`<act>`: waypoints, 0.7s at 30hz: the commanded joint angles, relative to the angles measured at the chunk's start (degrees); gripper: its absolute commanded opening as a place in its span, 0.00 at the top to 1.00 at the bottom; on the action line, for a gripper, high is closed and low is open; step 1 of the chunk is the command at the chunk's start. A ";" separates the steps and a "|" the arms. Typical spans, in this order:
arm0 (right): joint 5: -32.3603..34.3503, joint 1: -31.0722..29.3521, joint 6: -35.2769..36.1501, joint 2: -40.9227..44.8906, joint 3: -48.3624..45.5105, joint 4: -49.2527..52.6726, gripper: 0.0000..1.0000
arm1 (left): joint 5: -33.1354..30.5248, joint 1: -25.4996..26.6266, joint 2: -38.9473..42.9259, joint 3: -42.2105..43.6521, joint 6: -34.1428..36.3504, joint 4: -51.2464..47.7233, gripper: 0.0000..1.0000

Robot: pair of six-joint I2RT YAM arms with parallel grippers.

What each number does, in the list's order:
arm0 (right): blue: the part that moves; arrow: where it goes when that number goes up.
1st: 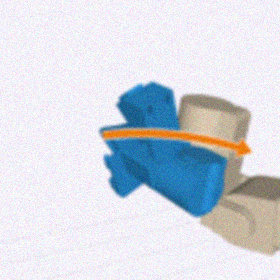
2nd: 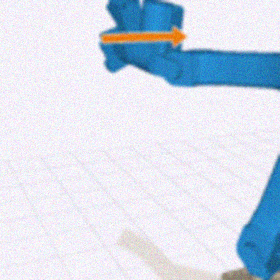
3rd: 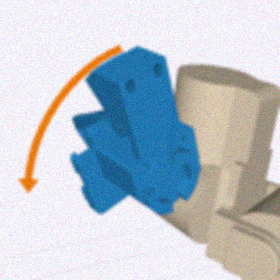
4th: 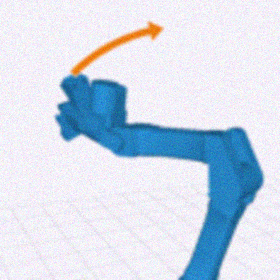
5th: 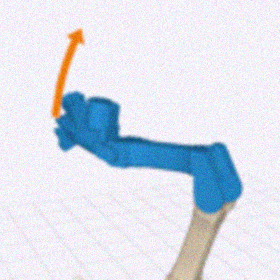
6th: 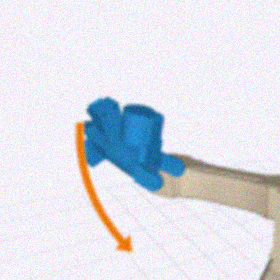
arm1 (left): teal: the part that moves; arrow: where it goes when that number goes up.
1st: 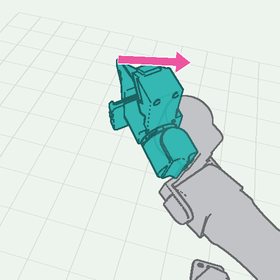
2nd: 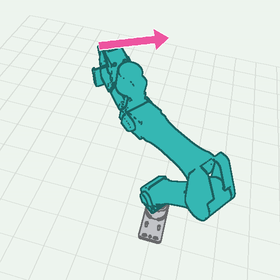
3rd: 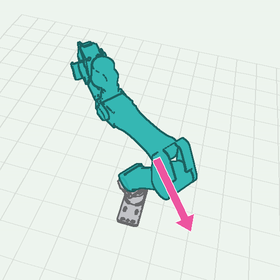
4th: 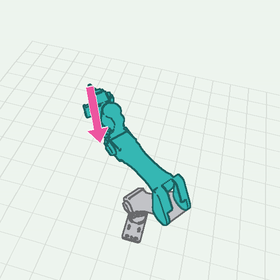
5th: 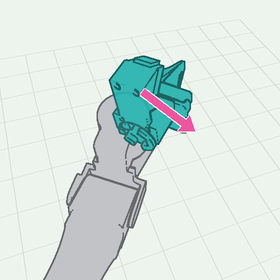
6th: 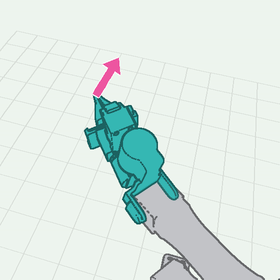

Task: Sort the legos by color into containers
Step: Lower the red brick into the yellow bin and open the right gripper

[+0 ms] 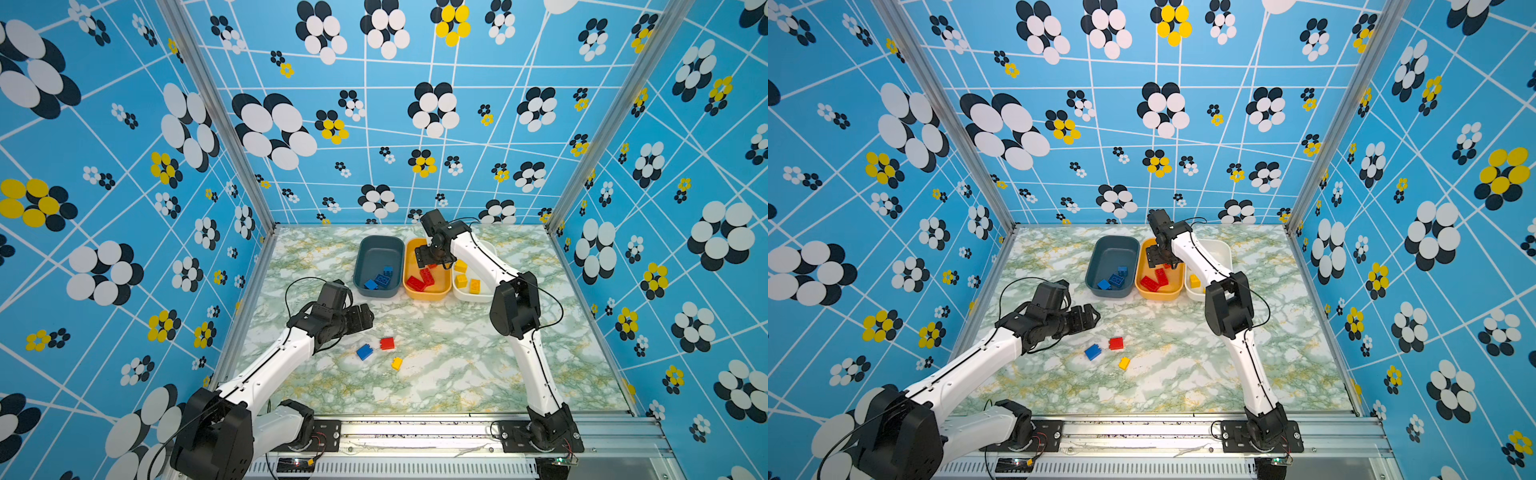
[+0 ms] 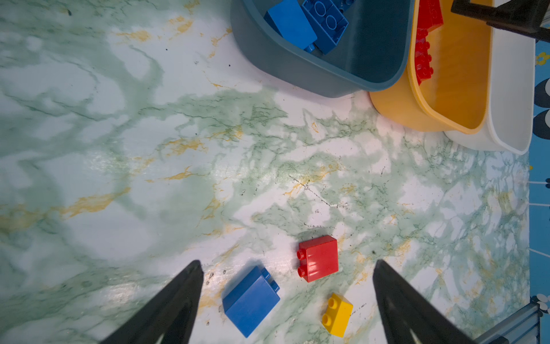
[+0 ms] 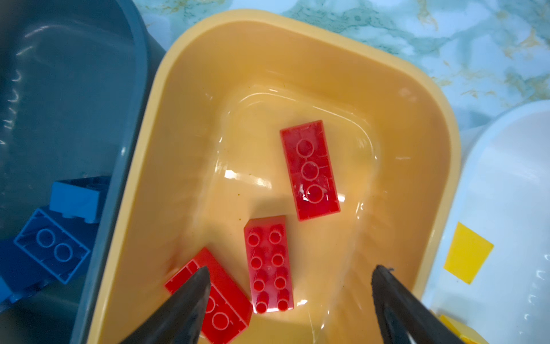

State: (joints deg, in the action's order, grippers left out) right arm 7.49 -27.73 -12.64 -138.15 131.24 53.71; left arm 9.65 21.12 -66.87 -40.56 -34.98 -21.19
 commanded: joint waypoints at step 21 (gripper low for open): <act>-3.68 -1.86 -3.69 19.56 -22.08 -6.40 0.12 | -7.12 5.42 2.47 -0.85 -8.68 -12.54 0.10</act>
State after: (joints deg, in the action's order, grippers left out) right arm 5.06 -28.64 -14.70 -123.46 112.14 49.63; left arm 5.67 25.45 -65.12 -40.56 -39.83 -28.84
